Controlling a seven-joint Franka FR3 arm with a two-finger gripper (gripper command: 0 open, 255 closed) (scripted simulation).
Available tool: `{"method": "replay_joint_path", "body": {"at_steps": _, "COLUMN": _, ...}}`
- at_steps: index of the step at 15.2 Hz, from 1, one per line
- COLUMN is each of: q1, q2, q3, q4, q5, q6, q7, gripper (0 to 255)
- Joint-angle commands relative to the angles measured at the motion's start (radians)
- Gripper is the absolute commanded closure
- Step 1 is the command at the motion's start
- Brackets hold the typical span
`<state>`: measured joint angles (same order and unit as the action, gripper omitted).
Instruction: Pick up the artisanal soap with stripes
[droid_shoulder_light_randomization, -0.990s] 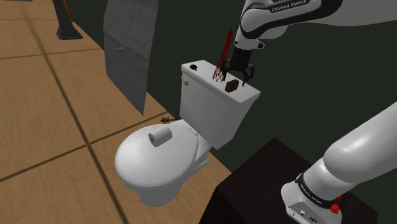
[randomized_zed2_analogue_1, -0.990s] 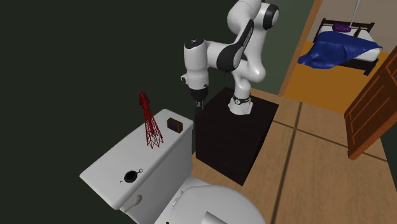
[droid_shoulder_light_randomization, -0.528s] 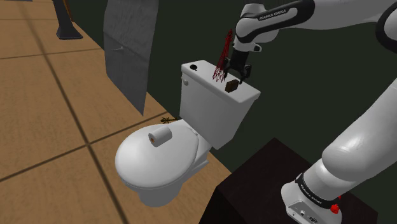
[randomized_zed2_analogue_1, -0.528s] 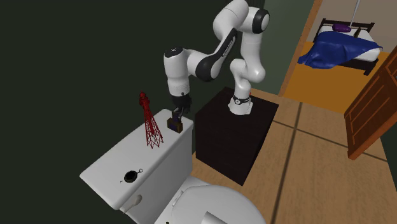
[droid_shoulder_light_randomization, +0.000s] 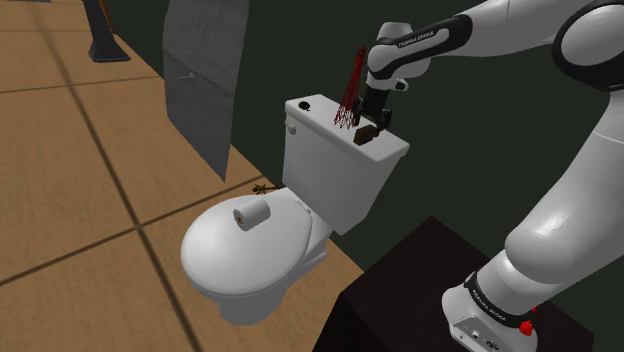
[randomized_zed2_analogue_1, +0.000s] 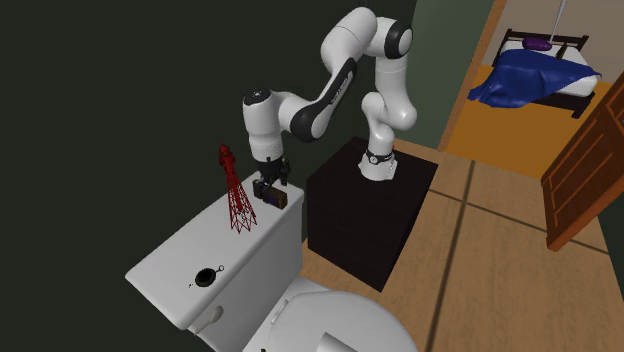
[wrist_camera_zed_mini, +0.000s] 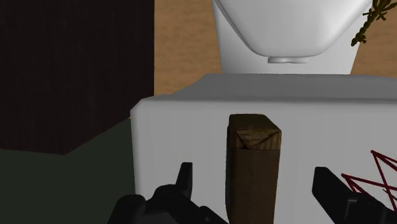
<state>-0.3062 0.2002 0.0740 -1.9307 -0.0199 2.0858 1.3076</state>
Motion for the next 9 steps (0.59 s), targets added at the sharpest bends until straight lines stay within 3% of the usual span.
{"method": "replay_joint_path", "body": {"at_steps": 1, "q1": 0.001, "q2": 0.010, "q3": 0.000, "q4": -0.014, "q5": -0.001, "q6": 0.024, "q7": 0.004, "gripper": 0}}
{"method": "replay_joint_path", "body": {"at_steps": 4, "q1": 0.001, "q2": 0.020, "q3": 0.000, "q4": -0.023, "q5": -0.002, "q6": 0.043, "q7": 0.004, "gripper": 0}}
{"method": "replay_joint_path", "body": {"at_steps": 5, "q1": 0.001, "q2": 0.021, "q3": 0.000, "q4": -0.020, "q5": -0.002, "q6": 0.042, "q7": 0.004, "gripper": 255}}
{"method": "replay_joint_path", "body": {"at_steps": 9, "q1": 0.001, "q2": 0.022, "q3": 0.000, "q4": -0.020, "q5": -0.002, "q6": 0.043, "q7": 0.004, "gripper": 255}}
